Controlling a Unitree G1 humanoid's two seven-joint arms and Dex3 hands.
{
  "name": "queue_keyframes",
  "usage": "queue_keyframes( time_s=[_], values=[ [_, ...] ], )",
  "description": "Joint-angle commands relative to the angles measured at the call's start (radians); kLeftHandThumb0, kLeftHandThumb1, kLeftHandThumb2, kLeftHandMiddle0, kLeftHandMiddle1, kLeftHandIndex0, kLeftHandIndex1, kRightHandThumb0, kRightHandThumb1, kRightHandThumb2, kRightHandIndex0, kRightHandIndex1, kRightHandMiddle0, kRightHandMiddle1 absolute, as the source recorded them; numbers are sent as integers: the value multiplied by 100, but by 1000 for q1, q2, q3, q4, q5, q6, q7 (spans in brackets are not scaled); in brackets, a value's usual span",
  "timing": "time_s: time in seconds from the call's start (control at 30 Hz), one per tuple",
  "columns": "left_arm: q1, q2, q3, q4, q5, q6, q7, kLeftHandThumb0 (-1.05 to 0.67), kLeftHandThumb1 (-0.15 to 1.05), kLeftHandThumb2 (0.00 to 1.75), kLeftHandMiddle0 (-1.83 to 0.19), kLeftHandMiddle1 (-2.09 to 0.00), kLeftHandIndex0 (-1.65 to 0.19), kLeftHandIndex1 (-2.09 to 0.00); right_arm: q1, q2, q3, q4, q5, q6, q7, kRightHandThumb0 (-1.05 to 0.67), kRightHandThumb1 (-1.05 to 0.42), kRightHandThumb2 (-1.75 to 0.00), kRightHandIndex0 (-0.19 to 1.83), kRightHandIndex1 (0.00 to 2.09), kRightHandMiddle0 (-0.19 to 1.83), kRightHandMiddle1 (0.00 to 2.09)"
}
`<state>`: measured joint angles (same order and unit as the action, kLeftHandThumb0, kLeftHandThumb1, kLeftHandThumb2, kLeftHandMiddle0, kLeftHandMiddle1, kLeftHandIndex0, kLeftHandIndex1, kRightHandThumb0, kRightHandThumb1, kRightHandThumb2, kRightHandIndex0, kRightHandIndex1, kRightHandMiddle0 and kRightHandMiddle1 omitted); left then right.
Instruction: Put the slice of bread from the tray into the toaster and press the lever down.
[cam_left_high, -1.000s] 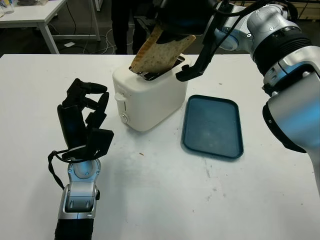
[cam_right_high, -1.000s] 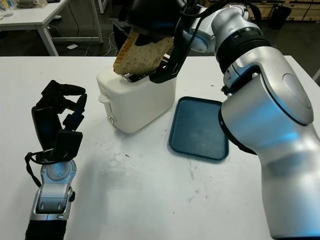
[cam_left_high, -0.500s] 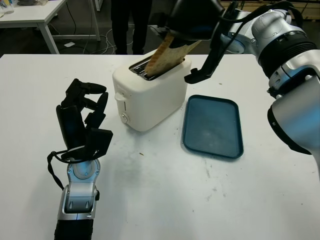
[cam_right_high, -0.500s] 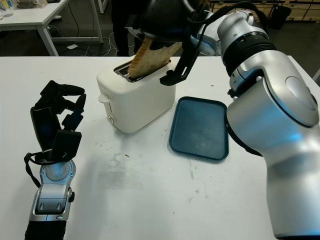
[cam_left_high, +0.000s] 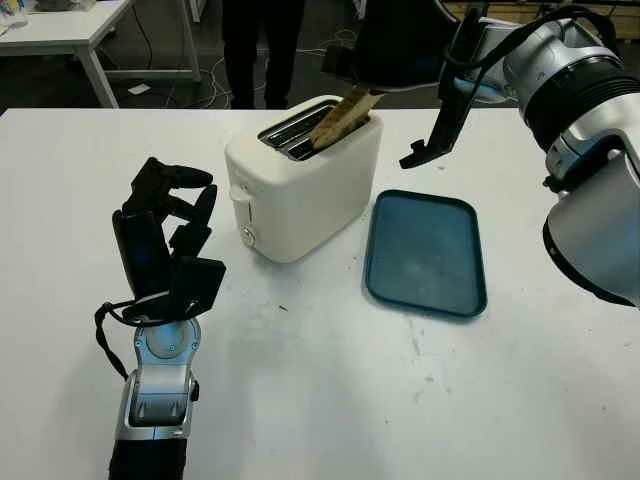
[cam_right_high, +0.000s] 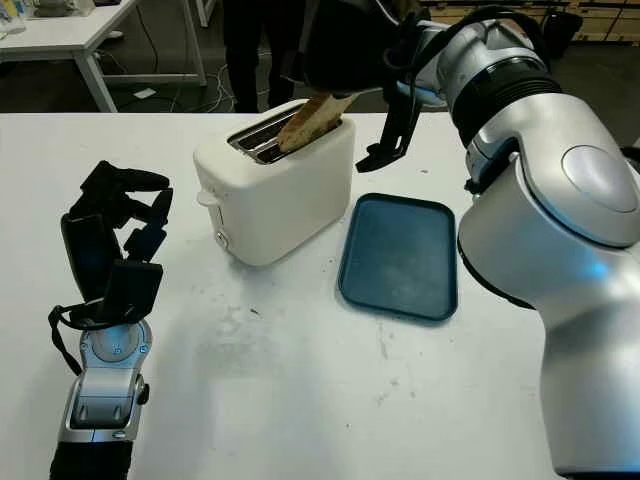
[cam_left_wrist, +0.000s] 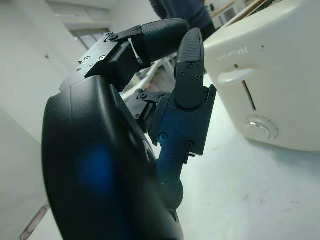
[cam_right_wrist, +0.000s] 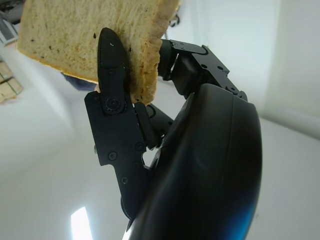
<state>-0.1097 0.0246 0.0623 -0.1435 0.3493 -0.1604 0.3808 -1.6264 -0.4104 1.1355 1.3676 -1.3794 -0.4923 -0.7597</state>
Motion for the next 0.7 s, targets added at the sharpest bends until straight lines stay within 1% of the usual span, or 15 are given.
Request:
queue_keyframes(
  time_s=[0.0, 0.03, 0.07, 0.13, 0.2, 0.33, 0.37, 0.43, 0.5, 0.6, 0.67],
  values=[
    [5, -1, 0, -11, 10, 1, 5, -45, 92, 18, -70, -161, -62, -129, 4, 13, 10, 3, -7, 24, -17, -57, -92, -49, 119, 175, 85, 175],
    [5, -1, 1, -10, 7, -2, 4, -45, 92, 17, -71, -161, -62, -129, 6, 17, 12, 3, -5, 23, -17, -57, -92, -54, 120, 175, 86, 175],
    [5, -2, 2, -10, 2, -4, 3, -44, 92, 17, -71, -162, -63, -129, 7, 22, 10, 3, 0, 18, -12, -57, -92, -55, 120, 175, 87, 175],
    [5, -2, 3, -6, -3, -10, 3, -44, 92, 17, -71, -162, -63, -130, 10, 29, -9, 4, 25, -8, 7, -56, -92, -53, 120, 175, 86, 175],
    [7, -2, 2, -8, 1, -6, 3, -45, 92, 17, -71, -162, -62, -129, 9, 36, -22, 4, 40, -21, 15, -53, -92, -46, 120, 175, 87, 175],
    [6, -5, 2, -8, -3, -7, 3, -44, 92, 17, -71, -161, -62, -129, 1, 57, -52, 1, 79, -49, 45, -52, -92, -47, 120, 175, 87, 175],
    [6, -5, 2, -9, -2, -4, 4, -44, 92, 17, -71, -161, -62, -129, 1, 63, -62, 0, 90, -56, 55, -52, -92, -44, 120, 175, 88, 175],
    [8, -4, 0, -12, 8, 0, 5, -44, 92, 18, -71, -161, -62, -129, -3, 82, -106, 1, 141, -87, 140, -52, -92, -44, 118, 175, 83, 175],
    [10, -4, -1, -12, 12, 0, 6, -44, 92, 18, -71, -161, -63, -129, -3, 98, -142, -2, 179, -106, 193, -50, -92, -40, 115, 175, 78, 175],
    [11, -6, -2, -13, 10, -3, 8, -44, 92, 18, -72, -161, -63, -128, -5, 120, -180, -9, 217, -126, 213, -48, -92, -33, 116, 175, 82, 175],
    [10, -10, -2, -16, 10, 2, 10, -44, 92, 17, -72, -162, -63, -128, -14, 133, -195, -10, 235, -136, 249, -51, -92, -35, 116, 175, 85, 175]
  ],
)
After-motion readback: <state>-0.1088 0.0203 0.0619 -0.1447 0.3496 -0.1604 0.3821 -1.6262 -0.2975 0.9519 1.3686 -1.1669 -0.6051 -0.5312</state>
